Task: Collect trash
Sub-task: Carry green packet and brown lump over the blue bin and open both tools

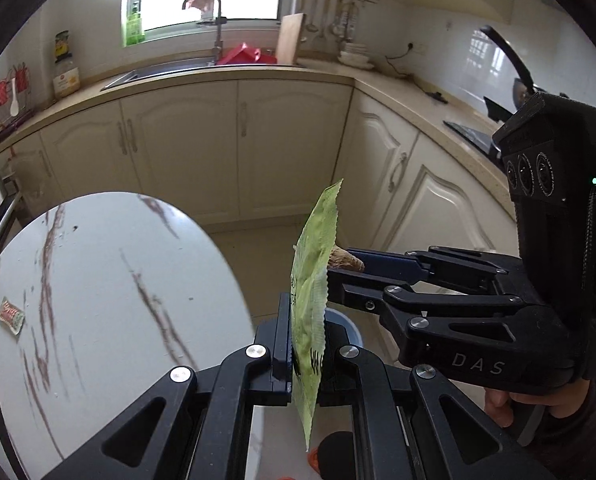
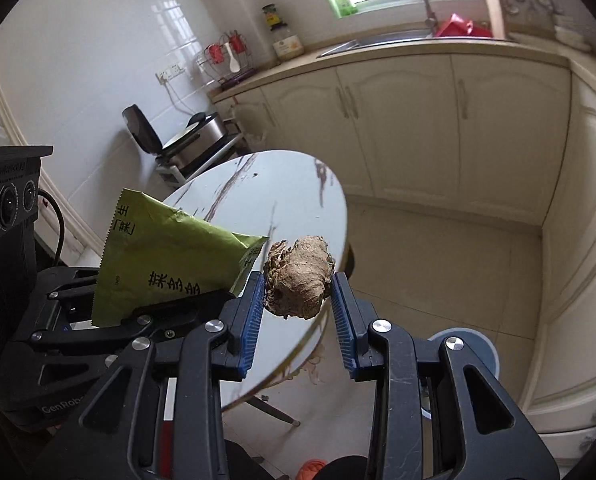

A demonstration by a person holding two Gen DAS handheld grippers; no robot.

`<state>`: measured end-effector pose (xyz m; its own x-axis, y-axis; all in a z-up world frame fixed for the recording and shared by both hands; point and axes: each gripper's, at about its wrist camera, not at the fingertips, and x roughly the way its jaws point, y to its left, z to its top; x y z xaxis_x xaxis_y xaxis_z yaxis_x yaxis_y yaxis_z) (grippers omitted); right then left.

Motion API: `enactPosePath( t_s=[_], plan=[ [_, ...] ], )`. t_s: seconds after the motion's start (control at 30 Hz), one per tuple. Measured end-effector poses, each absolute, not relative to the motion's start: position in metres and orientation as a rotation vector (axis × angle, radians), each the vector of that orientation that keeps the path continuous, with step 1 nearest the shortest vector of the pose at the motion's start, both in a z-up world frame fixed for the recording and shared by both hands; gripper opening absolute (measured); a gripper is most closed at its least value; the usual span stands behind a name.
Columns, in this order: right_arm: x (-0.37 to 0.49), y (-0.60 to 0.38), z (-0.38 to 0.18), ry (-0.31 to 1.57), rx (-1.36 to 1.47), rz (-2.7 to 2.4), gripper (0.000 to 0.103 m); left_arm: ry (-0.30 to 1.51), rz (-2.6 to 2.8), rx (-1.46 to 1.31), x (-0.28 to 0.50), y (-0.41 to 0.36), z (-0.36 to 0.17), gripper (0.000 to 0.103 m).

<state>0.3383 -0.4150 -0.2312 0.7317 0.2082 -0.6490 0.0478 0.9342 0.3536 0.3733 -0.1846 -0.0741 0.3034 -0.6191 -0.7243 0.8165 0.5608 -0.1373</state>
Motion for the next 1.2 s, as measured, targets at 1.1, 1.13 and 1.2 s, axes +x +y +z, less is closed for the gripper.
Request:
enactPosePath(
  t_s=[1.1,1.13,1.2],
  plan=[
    [0.319,-0.626,-0.482,1.057,0.716,-0.285,0.032,1.258,-0.97,0.487,0.459,-0.436,-0.342,0.043],
    [0.321,-0.625,-0.484,1.058,0.718,-0.278,0.032,1.254,-0.952,0.479,0.461,-0.435,-0.343,0.045],
    [0.323,-0.625,-0.49,1.055,0.728,-0.251,0.032,1.239,-0.926,0.479,0.457,-0.431,-0.341,0.045]
  ],
)
